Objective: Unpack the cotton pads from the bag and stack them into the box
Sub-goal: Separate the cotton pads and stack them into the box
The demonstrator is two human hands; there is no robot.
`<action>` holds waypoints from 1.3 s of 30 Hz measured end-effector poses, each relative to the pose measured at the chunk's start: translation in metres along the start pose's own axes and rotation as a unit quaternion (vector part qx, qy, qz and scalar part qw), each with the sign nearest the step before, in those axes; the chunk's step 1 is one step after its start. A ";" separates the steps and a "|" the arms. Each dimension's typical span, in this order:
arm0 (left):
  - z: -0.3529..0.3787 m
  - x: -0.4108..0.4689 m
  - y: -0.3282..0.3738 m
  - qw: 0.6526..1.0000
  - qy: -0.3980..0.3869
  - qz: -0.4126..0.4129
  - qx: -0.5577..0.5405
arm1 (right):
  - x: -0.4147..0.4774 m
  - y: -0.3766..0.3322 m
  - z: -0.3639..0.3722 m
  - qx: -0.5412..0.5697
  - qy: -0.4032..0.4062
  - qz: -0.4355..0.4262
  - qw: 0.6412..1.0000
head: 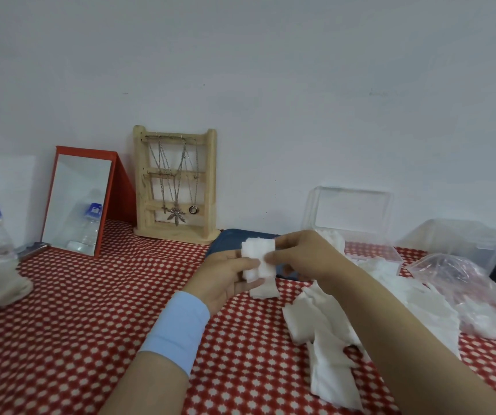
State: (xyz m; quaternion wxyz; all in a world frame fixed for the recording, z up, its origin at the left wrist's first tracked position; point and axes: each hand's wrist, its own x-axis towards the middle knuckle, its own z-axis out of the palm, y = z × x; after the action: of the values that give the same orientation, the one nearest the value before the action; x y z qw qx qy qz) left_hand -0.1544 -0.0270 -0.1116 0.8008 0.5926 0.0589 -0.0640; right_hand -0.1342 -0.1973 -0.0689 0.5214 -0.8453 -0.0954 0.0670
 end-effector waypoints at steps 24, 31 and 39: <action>-0.031 0.006 0.002 0.979 0.185 0.078 -0.041 | 0.036 -0.003 0.016 -0.217 0.044 0.039 0.974; -0.011 0.003 0.001 0.995 0.080 0.021 -0.059 | 0.006 -0.015 0.007 -0.016 0.014 -0.012 1.000; -0.007 0.003 -0.001 0.998 0.018 0.012 -0.061 | 0.014 -0.007 0.013 -0.132 0.057 -0.056 0.988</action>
State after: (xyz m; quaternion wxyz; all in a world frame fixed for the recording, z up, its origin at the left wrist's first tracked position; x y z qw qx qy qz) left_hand -0.1523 -0.0207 -0.1151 0.8348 0.5447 0.0695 -0.0402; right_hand -0.1242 -0.1801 -0.0687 0.4125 -0.9026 -0.1208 -0.0236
